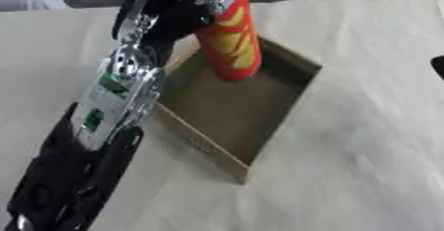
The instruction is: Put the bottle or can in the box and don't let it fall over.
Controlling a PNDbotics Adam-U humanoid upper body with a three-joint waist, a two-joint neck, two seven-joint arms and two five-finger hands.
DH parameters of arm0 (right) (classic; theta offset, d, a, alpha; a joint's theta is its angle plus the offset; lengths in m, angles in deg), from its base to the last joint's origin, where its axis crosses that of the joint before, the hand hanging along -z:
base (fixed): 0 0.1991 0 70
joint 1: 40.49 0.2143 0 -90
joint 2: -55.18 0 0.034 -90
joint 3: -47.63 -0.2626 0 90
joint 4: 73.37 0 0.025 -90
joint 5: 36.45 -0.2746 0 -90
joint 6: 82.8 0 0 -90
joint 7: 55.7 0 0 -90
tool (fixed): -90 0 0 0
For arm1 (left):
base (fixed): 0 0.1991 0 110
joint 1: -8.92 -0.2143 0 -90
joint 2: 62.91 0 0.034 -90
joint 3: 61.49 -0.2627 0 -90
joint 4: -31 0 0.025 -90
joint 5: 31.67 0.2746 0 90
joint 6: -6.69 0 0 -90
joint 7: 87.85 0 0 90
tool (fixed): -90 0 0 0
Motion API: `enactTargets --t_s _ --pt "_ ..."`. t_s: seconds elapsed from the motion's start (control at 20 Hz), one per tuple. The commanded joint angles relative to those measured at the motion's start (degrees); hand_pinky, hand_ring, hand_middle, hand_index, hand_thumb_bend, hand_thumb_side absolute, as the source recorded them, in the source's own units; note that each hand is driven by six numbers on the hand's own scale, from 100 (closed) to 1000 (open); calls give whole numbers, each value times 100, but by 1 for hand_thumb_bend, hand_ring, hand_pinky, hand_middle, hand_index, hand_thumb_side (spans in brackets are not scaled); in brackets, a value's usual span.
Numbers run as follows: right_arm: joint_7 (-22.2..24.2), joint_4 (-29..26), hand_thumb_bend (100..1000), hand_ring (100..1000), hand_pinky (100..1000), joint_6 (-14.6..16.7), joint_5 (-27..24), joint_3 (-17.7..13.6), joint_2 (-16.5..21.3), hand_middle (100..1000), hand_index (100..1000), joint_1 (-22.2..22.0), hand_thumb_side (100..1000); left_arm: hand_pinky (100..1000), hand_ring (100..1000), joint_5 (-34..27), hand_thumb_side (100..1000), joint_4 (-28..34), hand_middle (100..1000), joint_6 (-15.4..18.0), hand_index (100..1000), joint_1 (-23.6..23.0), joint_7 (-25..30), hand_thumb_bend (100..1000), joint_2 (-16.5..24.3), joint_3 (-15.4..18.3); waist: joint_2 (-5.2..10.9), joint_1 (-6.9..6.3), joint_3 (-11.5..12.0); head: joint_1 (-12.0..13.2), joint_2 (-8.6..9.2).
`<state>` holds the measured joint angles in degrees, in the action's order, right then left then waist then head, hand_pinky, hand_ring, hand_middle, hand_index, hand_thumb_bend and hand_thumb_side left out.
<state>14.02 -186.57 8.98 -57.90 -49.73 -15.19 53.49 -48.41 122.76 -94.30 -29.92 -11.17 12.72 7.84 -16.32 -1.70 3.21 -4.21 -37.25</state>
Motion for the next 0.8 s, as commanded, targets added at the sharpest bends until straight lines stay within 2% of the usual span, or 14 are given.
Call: enactTargets --t_s 0.05,0.1,0.15,0.2,0.25,0.3,0.4,0.45,0.6,0.8 --pt "-15 -139 605 802 825 -27 -11 -50 187 929 856 35 100 353 215 94 100 -9 112 92 236 74 120 100 0 -88 81 8 7 -19 66" --pt "-13 -139 605 802 825 -23 -13 -49 190 929 856 37 100 469 287 154 100 -7 190 99 327 74 224 100 12 -114 83 1 11 -25 70" --pt "-11 -139 605 802 825 -19 -15 -49 192 929 856 38 100 469 287 228 100 -1 190 103 327 70 342 100 21 -125 85 -3 15 -29 73" --pt "-11 -139 604 801 824 -18 -17 -49 194 929 856 36 100 690 453 321 100 27 364 127 536 75 496 387 40 -147 89 -9 18 -33 73" --pt "-12 -139 604 801 824 -20 -19 -50 196 929 856 33 100 690 453 425 100 55 364 165 536 70 663 387 56 -153 92 -12 23 -38 74" --pt "-15 -139 604 801 824 -21 -21 -51 195 929 855 29 100 794 525 539 173 89 453 218 655 66 824 613 72 -149 94 -15 27 -43 72" --pt "-17 -139 604 801 824 -20 -24 -53 193 929 855 25 100 794 525 720 173 111 453 299 655 46 1054 613 80 -117 96 -16 33 -48 71" --pt "-18 -139 603 801 824 -21 -25 -54 192 929 855 21 100 930 644 788 331 112 540 327 734 46 1142 816 89 -114 98 -16 35 -52 69" --pt "-38 -139 601 801 824 -25 -22 -73 174 929 855 -11 100 950 670 1363 367 155 559 509 745 18 1801 856 180 -91 113 -10 62 -77 58" --pt "-49 -139 601 801 824 -18 -20 -83 171 930 855 -33 100 957 689 1711 392 73 569 558 756 -22 1947 866 191 54 130 -1 72 -89 44"
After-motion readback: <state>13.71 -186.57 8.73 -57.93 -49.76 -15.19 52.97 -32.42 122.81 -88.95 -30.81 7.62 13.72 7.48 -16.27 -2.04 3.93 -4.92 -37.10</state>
